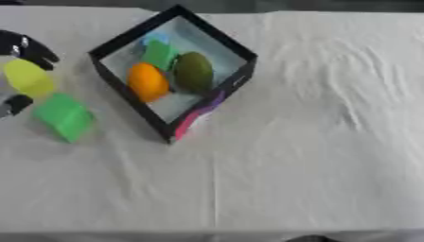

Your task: Pick up objects on the table and place them in the box.

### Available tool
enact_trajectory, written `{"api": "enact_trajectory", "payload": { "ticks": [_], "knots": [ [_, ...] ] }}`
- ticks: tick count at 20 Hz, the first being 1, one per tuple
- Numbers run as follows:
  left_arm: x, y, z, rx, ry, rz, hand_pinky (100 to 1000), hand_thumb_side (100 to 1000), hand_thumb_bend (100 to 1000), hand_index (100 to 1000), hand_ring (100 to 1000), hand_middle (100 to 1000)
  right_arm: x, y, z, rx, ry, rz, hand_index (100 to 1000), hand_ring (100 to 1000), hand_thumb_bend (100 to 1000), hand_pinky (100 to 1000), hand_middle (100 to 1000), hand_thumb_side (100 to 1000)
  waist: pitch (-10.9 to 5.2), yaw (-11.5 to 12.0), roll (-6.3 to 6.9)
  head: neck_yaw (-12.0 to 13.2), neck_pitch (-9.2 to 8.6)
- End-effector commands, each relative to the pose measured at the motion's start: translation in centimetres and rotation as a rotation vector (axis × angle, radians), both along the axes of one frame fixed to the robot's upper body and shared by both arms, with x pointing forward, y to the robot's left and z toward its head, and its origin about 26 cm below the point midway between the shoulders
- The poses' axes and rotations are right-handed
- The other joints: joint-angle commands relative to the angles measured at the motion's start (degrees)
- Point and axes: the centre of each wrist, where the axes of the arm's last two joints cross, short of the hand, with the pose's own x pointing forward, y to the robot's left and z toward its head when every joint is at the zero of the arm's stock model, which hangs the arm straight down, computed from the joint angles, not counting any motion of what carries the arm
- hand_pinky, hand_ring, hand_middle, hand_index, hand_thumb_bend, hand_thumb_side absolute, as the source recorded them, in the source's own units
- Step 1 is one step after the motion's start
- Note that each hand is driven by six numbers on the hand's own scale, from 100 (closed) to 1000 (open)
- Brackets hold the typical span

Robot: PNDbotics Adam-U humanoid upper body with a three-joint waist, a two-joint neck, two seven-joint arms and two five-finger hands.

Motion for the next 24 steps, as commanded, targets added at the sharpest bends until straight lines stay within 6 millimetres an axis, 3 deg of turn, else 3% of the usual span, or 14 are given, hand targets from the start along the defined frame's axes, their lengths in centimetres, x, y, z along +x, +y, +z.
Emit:
{"api": "enact_trajectory", "payload": {
  "ticks": [1, 10, 19, 22, 24],
  "knots": [
    [-0.9, -0.5, 2.6, 0.425, -0.115, -0.327, 918, 452, 490, 843, 904, 814, -0.3, -0.6, 1.3, -0.026, -0.016, -0.014, 890, 722, 100, 1000, 699, 639, -1.71, -0.05, 0.74, 0.33, -0.45],
    [-0.3, -0.2, 0.5, 0.539, -0.147, -0.243, 918, 586, 538, 854, 912, 821, -0.5, -0.7, 0.5, -0.026, 0.008, -0.029, 889, 719, 100, 1000, 696, 653, -1.52, -0.34, 0.81, 1.23, -0.72],
    [0.3, -0.9, -1.0, 0.725, -0.236, -0.187, 922, 732, 828, 871, 942, 843, -0.4, -0.7, 0.4, -0.025, 0.012, -0.025, 889, 719, 100, 1000, 695, 655, -1.54, -0.58, 0.81, 1.92, -0.66],
    [0.5, -0.6, -1.5, 0.752, -0.269, -0.165, 925, 710, 857, 874, 949, 849, -0.4, -0.7, 0.3, -0.026, 0.015, -0.026, 889, 718, 100, 1000, 694, 656, -1.49, -0.62, 0.81, 2.12, -0.68],
    [0.8, -0.2, -2.0, 0.752, -0.285, -0.152, 926, 621, 861, 876, 951, 852, -0.4, -0.7, 0.2, -0.027, 0.017, -0.025, 889, 717, 100, 1000, 694, 657, -1.43, -0.62, 0.79, 2.22, -0.74]
  ]
}}
